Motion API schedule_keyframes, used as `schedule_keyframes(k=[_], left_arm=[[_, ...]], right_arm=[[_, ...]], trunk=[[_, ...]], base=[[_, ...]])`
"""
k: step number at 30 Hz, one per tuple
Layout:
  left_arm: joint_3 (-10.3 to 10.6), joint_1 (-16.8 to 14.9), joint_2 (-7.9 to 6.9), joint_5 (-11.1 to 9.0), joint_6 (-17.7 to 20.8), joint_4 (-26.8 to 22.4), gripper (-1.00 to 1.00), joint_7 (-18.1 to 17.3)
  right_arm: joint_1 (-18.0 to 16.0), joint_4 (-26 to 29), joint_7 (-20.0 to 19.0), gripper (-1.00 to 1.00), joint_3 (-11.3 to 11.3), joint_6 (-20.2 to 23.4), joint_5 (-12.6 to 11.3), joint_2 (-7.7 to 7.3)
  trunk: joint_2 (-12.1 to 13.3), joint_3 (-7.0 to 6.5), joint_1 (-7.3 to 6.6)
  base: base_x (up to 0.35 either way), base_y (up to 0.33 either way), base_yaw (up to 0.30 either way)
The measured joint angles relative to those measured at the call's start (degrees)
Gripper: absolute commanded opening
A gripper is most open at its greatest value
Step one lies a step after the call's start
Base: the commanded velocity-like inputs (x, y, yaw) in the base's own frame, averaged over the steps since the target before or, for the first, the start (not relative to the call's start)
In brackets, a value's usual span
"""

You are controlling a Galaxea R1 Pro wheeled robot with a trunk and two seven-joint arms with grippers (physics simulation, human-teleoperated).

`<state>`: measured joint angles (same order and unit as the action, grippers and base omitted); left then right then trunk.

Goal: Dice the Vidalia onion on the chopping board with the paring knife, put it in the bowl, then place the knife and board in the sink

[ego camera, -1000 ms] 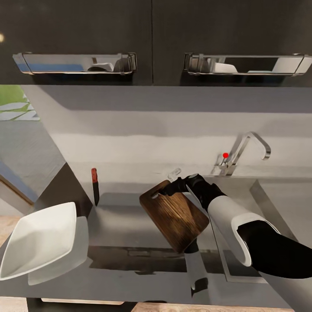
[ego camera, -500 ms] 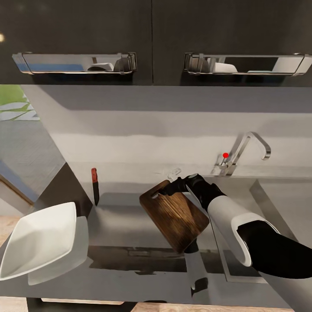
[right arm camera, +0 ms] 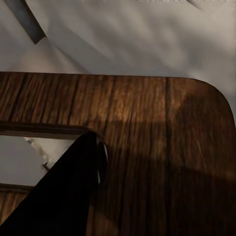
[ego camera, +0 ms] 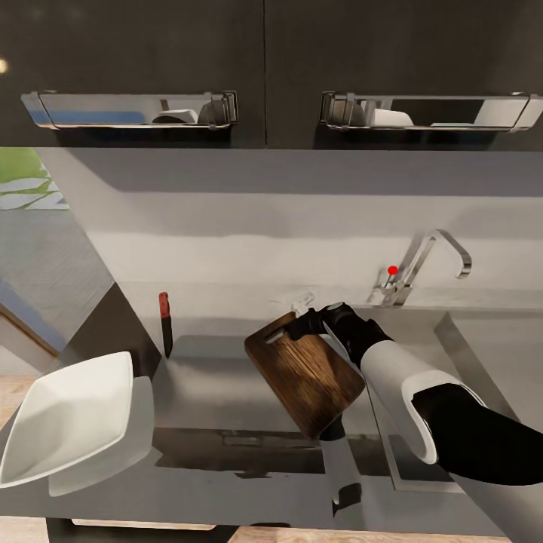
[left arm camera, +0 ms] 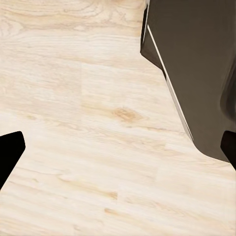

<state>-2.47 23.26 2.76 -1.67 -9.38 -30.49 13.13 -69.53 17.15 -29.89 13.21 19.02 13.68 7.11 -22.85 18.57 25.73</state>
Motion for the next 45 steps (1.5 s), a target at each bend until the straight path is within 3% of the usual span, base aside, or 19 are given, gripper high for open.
schedule_keyframes(k=[18, 20, 45], left_arm=[[0.01, -0.06, 0.0, 0.0, 0.0, 0.32, 1.0, 0.0], [0.01, -0.09, 0.0, 0.0, -0.08, 1.0, 1.0, -0.1], [0.01, -0.14, 0.0, 0.0, -0.09, 1.15, 1.0, -0.44]], right_arm=[[0.01, 0.19, 1.22, -1.0, -0.25, 0.54, -0.24, -0.14], [0.0, -0.48, 1.61, -1.0, -0.29, 0.13, 0.18, 0.71], [0.01, -4.67, 1.71, -1.0, -0.02, 0.29, -0.06, 0.79]], trunk=[[0.0, 0.0, 0.0], [0.01, -0.18, 0.01], [0.01, -2.45, 0.01]], base=[[0.0, 0.0, 0.0], [0.0, 0.0, 0.0], [0.0, 0.0, 0.0]])
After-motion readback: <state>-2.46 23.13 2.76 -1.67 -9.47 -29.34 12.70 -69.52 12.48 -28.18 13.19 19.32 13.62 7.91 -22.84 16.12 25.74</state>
